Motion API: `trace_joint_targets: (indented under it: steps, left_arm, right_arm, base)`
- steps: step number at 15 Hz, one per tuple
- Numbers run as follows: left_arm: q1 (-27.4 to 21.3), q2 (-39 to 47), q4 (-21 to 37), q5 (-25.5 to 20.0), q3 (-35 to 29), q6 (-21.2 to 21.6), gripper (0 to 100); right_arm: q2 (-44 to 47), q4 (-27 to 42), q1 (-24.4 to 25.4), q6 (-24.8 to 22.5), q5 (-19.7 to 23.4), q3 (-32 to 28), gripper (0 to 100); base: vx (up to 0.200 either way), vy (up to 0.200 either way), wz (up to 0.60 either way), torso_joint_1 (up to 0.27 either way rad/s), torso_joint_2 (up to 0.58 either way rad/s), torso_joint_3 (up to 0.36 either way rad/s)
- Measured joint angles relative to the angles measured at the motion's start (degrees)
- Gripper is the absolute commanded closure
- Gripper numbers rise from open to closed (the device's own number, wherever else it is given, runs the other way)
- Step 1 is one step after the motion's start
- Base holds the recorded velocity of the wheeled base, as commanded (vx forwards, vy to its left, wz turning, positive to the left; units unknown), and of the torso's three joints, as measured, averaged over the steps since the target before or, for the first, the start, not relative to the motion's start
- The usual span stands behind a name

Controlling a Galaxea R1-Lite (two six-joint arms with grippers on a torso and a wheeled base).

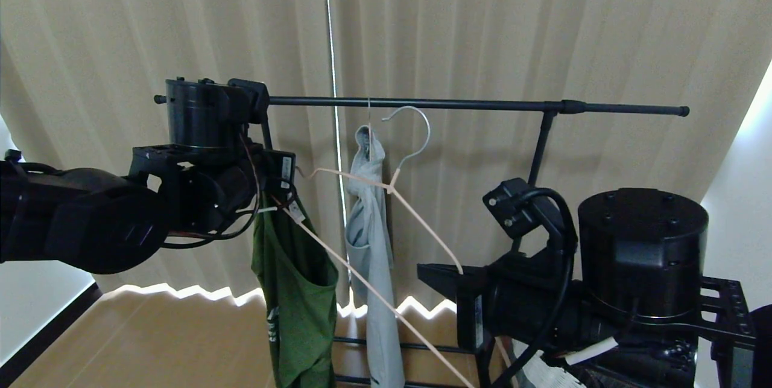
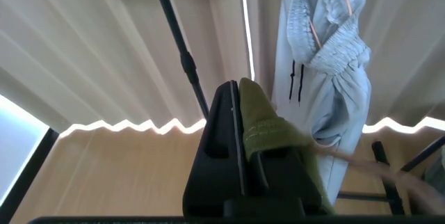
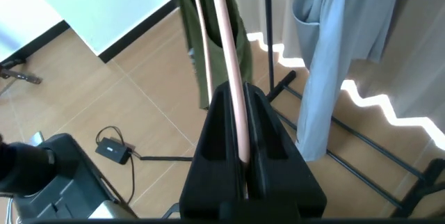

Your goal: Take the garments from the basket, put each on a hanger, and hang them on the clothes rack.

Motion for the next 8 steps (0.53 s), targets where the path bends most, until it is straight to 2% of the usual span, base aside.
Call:
trace_joint_targets:
  steps: [5, 8]
  left_arm:
    - [-1.7, -4.0, 0.1, 0.1, 3.3, -0.1, 100]
    - [-5.9, -8.3, 0.3, 0.1, 6.0, 0.0, 100]
  right_arm:
    - [5.0, 0.1, 0.1, 1.3, -0.3, -5.1, 100]
    - [8.3, 0.0, 0.0, 1.4, -0.3, -9.2, 100]
  base:
    - [0.000, 0.000, 0.00, 0.000, 0.00, 0.000]
    - [0.000, 0.000, 0.00, 0.000, 0.00, 0.000]
